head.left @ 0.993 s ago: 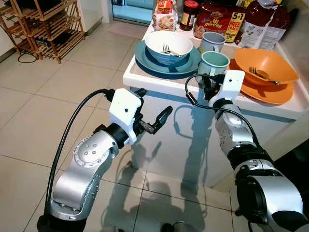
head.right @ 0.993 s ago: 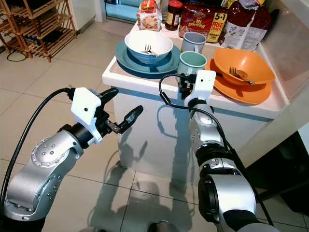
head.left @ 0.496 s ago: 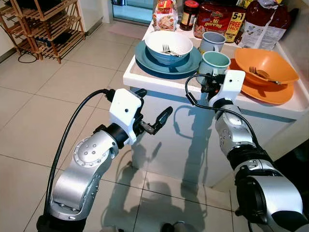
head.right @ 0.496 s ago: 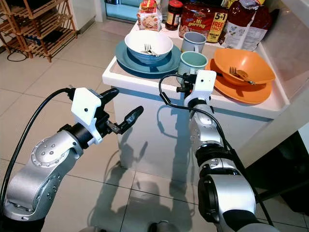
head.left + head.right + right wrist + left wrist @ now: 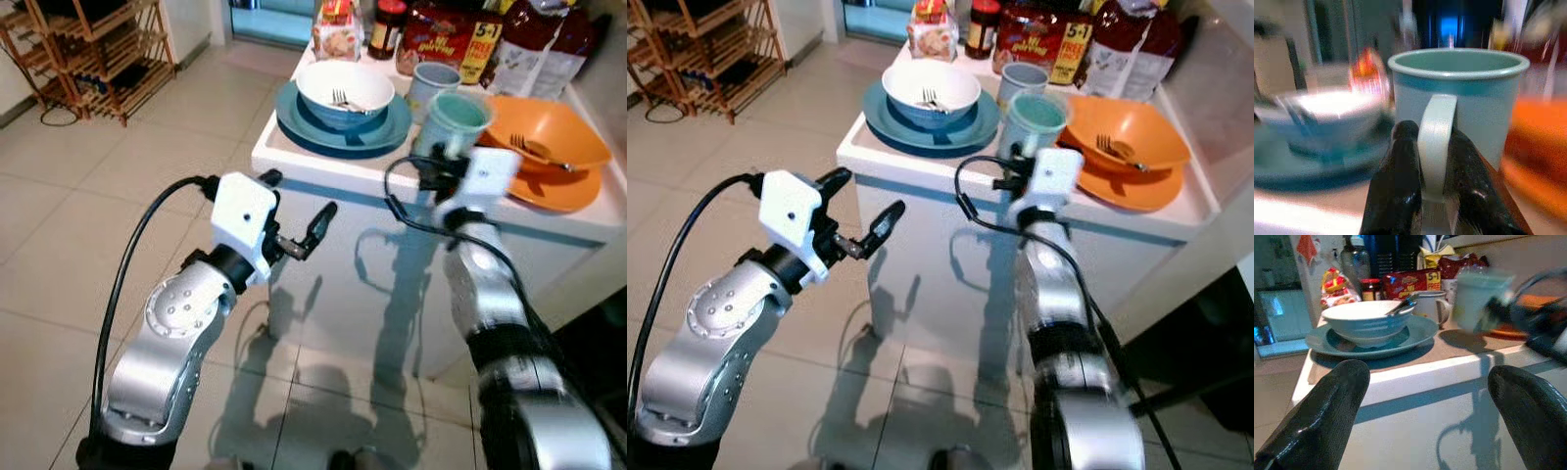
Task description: Setting the table
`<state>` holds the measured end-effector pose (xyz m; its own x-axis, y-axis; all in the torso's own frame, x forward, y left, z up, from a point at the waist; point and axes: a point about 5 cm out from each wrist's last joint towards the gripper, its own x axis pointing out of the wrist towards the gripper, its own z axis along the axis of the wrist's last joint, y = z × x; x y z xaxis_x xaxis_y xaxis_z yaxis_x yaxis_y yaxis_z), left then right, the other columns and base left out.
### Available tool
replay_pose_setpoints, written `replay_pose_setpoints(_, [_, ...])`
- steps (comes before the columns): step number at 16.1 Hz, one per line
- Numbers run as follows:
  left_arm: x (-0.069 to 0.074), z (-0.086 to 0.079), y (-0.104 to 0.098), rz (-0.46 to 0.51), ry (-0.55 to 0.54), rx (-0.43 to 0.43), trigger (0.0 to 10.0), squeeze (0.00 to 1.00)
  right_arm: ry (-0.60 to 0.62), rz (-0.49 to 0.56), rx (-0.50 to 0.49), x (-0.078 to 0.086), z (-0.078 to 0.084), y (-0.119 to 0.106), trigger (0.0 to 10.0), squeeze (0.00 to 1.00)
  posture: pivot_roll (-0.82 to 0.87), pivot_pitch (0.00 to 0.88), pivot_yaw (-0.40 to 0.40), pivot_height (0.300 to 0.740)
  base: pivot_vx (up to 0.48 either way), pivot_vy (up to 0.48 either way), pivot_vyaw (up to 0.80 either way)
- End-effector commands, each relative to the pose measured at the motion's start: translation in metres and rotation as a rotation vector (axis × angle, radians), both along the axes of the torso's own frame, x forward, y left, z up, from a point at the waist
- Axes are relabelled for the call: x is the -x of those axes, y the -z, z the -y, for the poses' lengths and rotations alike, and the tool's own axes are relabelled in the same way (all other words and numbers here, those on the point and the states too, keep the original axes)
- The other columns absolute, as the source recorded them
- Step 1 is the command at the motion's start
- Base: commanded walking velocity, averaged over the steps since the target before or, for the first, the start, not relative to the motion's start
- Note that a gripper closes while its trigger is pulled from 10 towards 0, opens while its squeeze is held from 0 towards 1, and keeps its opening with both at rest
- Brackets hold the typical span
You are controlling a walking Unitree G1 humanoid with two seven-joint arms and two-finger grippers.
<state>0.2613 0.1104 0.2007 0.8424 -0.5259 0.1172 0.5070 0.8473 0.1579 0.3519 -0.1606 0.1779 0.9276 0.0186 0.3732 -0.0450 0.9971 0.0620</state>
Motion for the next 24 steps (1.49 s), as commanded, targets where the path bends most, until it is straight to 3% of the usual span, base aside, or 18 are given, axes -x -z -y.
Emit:
replay_pose_setpoints(1, [0.004, -0.001, -0.001, 0.01, 0.0, -0.005, 10.0, 0.0, -0.015, 0.118, 0.017, 0.007, -0.001, -0.027, 0.0, 0.0, 0.04, 0.094, -0.066, 0.74, 0.0, 0.0, 0.0])
replay_pose_setpoints(2, [0.005, -0.002, -0.002, 0.016, -0.002, -0.003, 10.0, 0.0, -0.028, 0.158, 0.031, 0.015, -0.002, -0.034, 0.0, 0.0, 0.03, 0.095, -0.065, 0.74, 0.0, 0.0, 0.0])
replay_pose_setpoints(3, [0.01, -0.005, -0.001, 0.014, 0.001, 0.023, 10.0, 0.0, -0.138, 0.24, 0.089, 0.044, -0.009, -0.049, 2.4, 0.0, 0.03, 0.098, -0.059, 0.74, 0.0, -0.446, 0.0])
replay_pose_setpoints(4, [0.013, -0.005, 0.001, 0.014, 0.004, 0.015, 10.0, 0.0, -0.326, 0.184, 0.094, 0.063, -0.019, -0.042, 10.0, 0.0, 0.03, 0.098, -0.057, 0.74, 0.0, -0.48, 0.0])
replay_pose_setpoints(5, [0.013, -0.005, 0.001, 0.014, 0.004, 0.012, 10.0, 0.0, -0.394, 0.146, 0.095, 0.068, -0.022, -0.038, 10.0, 0.0, 0.02, 0.099, -0.057, 0.74, 0.0, -0.48, 0.0])
replay_pose_setpoints(6, [0.012, -0.007, 0.004, 0.012, -0.016, -0.011, 10.0, 0.0, -0.441, 0.093, 0.158, 0.077, -0.022, -0.03, 10.0, 0.0, 0.01, 0.094, -0.057, 0.74, 0.0, -0.48, 0.0])
replay_pose_setpoints(11, [0.003, -0.01, 0.0, 0.029, -0.126, -0.01, 10.0, 0.0, -0.41, 0.002, 0.169, 0.087, -0.018, -0.019, 10.0, 0.0, 0.02, 0.079, -0.052, 0.74, 0.0, -0.48, 0.0])
replay_pose_setpoints(15, [0.004, -0.008, 0.005, 0.019, -0.111, -0.027, 10.0, 0.0, -0.418, -0.016, 0.226, 0.097, -0.024, -0.01, 10.0, 0.0, 0.0, 0.079, -0.036, 0.74, 0.0, -0.48, 0.0])
replay_pose_setpoints(19, [0.009, -0.008, 0.005, 0.021, -0.127, -0.015, 10.0, 0.0, -0.436, -0.043, 0.159, 0.102, -0.021, -0.011, 10.0, 0.0, 0.0, 0.079, -0.064, 0.74, 0.0, -0.48, 0.0])
replay_pose_setpoints(22, [0.01, -0.006, 0.006, 0.018, -0.129, -0.021, 10.0, 0.0, -0.468, -0.036, 0.214, 0.109, -0.024, -0.01, 10.0, 0.0, 0.02, 0.093, -0.068, 0.74, 0.0, -0.48, 0.0])
replay_pose_setpoints(23, [0.008, -0.008, 0.005, 0.021, -0.159, -0.025, 10.0, 0.0, -0.37, -0.054, 0.16, 0.105, -0.019, -0.007, 10.0, 0.0, 0.01, 0.103, -0.055, 0.74, 0.0, -0.48, 0.0])
replay_pose_setpoints(24, [0.007, -0.011, 0.005, 0.023, -0.187, -0.014, 10.0, 0.0, -0.361, -0.058, 0.143, 0.106, -0.022, -0.007, 10.0, 0.0, -0.01, 0.101, -0.042, 0.74, 0.0, -0.48, 0.0])
